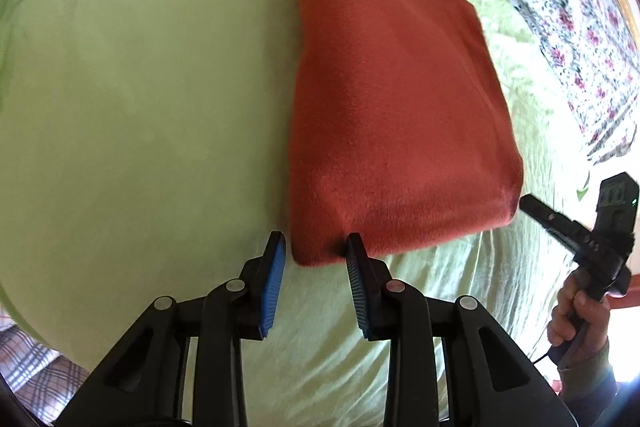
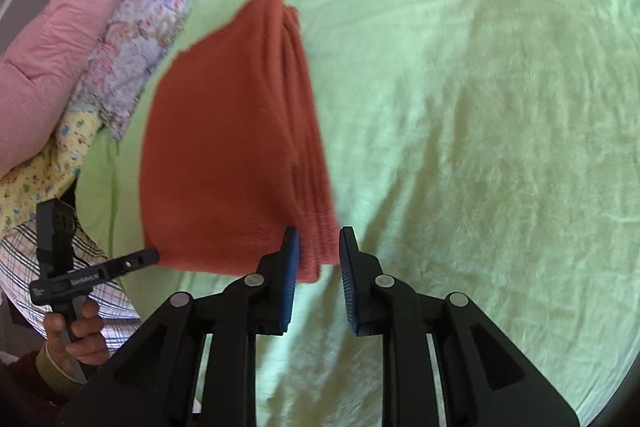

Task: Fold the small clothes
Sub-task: 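Open both tools and release the folded sweater onto the sheet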

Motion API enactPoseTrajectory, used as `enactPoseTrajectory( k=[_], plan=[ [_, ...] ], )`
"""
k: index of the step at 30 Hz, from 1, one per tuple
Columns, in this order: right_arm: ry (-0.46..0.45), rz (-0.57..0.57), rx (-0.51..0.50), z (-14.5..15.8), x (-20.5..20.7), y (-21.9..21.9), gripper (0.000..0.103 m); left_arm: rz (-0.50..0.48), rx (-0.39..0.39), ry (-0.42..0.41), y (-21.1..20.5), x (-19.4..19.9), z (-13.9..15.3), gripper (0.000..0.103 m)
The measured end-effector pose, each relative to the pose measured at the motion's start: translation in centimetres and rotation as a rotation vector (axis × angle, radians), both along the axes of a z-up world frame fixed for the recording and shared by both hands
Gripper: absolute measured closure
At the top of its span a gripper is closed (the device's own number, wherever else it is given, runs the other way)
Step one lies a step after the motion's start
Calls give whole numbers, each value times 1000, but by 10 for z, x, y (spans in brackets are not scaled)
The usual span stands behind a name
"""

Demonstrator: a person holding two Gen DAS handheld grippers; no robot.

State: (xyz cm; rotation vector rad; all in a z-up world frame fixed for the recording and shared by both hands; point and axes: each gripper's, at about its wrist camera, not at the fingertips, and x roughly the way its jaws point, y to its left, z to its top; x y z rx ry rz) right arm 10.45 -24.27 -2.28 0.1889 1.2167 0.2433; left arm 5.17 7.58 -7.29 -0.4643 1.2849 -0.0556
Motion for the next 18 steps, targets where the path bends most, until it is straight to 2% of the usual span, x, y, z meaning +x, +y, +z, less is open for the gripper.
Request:
enactPoseTrajectory(
  k=[5,15,18],
  plan=[
    [-35,9,19,18,-13,12,81,-27,46,-22,-2,-11,10,72],
    [-46,43,11,21,-42,49,81,-77,95,-64,-3,-33,24,70],
    [-50,42,4,22,-52,57,80,-105,121,-93,-4,-42,32,66]
  ],
)
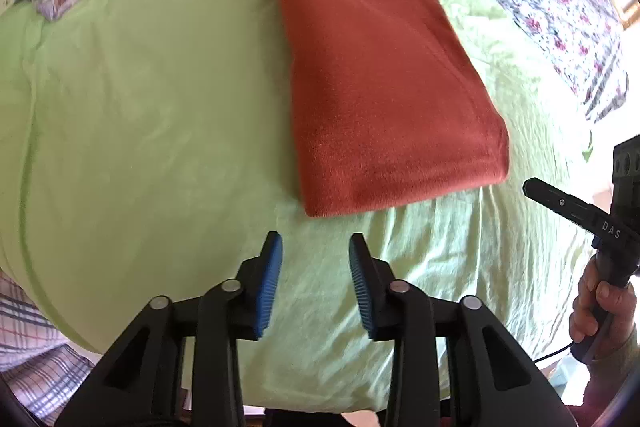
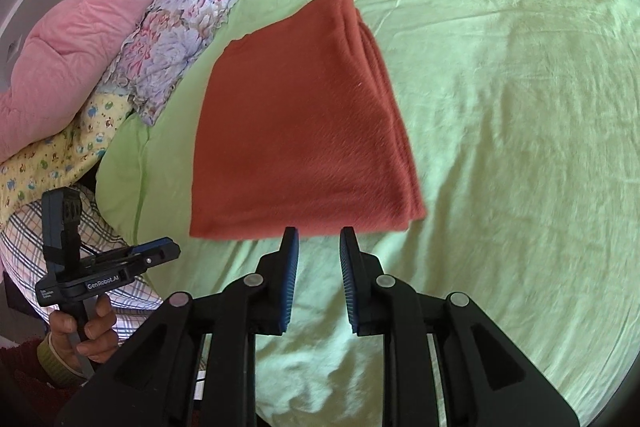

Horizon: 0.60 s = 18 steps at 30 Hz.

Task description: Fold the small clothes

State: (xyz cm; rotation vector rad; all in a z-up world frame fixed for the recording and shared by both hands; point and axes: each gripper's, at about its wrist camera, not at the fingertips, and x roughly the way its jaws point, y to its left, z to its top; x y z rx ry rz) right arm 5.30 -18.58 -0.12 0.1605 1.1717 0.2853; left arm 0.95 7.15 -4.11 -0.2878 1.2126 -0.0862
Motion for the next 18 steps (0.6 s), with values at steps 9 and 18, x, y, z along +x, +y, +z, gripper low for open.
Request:
enactPoseTrajectory(
  k=[9,18],
  plan=[
    [-49,-37,-28,6,-33,18,62,-79,68,-78,0,-21,12,61],
    [-68,-32,-70,2,-65,27,41,-108,162,-140,-2,-41,16,42]
  ],
)
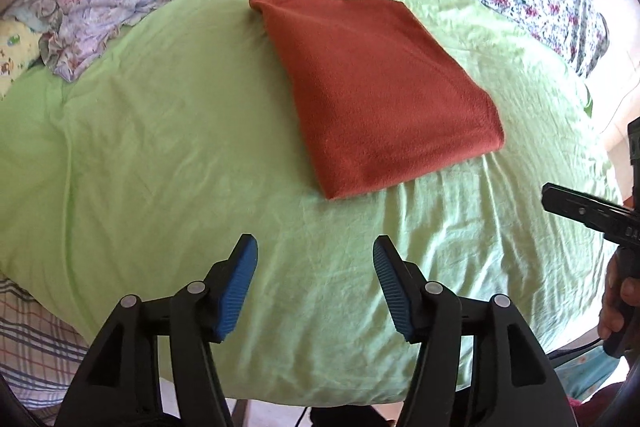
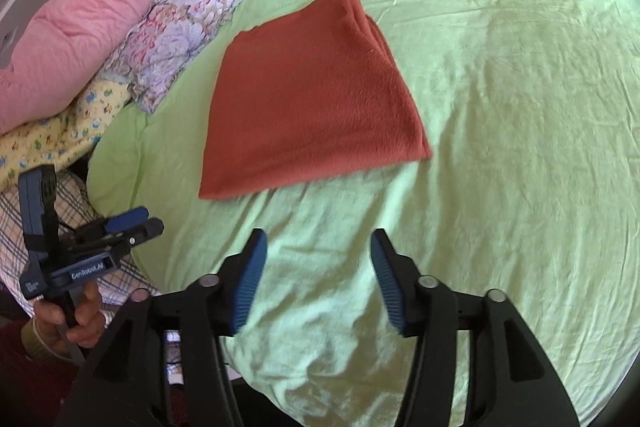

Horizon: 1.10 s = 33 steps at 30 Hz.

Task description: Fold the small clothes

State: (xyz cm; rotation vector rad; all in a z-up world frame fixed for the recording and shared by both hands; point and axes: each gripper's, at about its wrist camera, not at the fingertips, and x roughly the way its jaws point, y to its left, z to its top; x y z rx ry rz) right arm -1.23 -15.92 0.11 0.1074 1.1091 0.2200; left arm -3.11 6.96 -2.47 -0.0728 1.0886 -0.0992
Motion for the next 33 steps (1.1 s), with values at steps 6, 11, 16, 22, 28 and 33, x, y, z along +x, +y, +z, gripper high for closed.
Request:
enactPoseTrajectory(
  k=[6,11,16,22,28,33],
  plan=[
    [-36,33,-31,1,-11,3,29,-12,50,4,-4,-2,0,38],
    [-41,59,-59,1,-9,6,28,11,86,-24,-2,-2,9,33],
    [-62,55,-37,6,-2,4,28,36,99,-46,-2,3,19,29],
    [-70,66,-47,8,13,5,19,58,159,-53,-11,20,22,23],
    [-38,92,-73,2,25,9,16,70,216,-10,-18,38,13,23],
    [-25,117,-88,-3,31,14,15,68,243,2,-20,42,9,22]
  ],
)
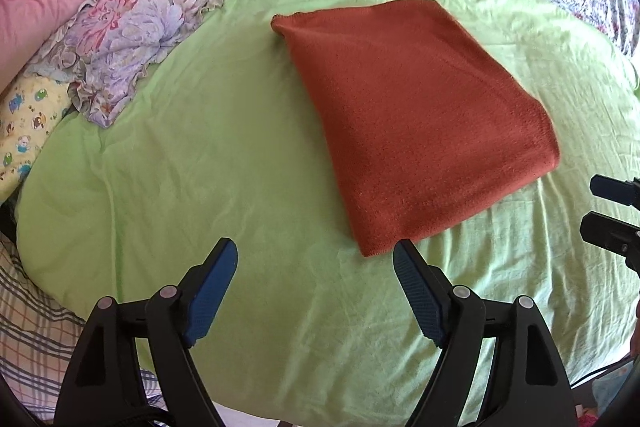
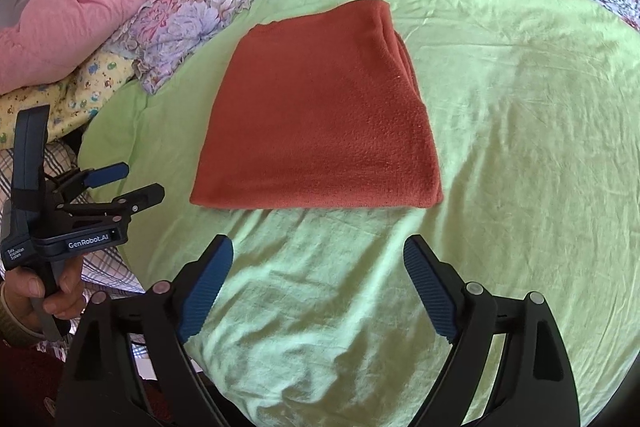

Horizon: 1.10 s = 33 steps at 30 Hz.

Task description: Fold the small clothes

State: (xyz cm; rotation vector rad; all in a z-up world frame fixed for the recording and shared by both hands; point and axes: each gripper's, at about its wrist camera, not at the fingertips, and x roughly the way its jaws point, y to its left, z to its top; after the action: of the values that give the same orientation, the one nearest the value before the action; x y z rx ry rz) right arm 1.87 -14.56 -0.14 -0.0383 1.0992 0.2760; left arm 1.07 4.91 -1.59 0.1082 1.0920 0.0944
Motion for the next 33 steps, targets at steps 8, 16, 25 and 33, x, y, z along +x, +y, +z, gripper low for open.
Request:
enactPoseTrajectory(
  k=[8,16,25,33],
  plan=[
    [7,41,-28,-4,13,6,15,24,-4,8,7,9,-3,22],
    [2,60,-23,-1,38,10,15,29,9,1,9,27,3,22],
    [-20,81,-25,7,67,15,15,30,11,-12,9,41,8,21],
    [-74,-1,3,15,100,-6,15,56,-78,-24,28,67,9,20]
  ],
)
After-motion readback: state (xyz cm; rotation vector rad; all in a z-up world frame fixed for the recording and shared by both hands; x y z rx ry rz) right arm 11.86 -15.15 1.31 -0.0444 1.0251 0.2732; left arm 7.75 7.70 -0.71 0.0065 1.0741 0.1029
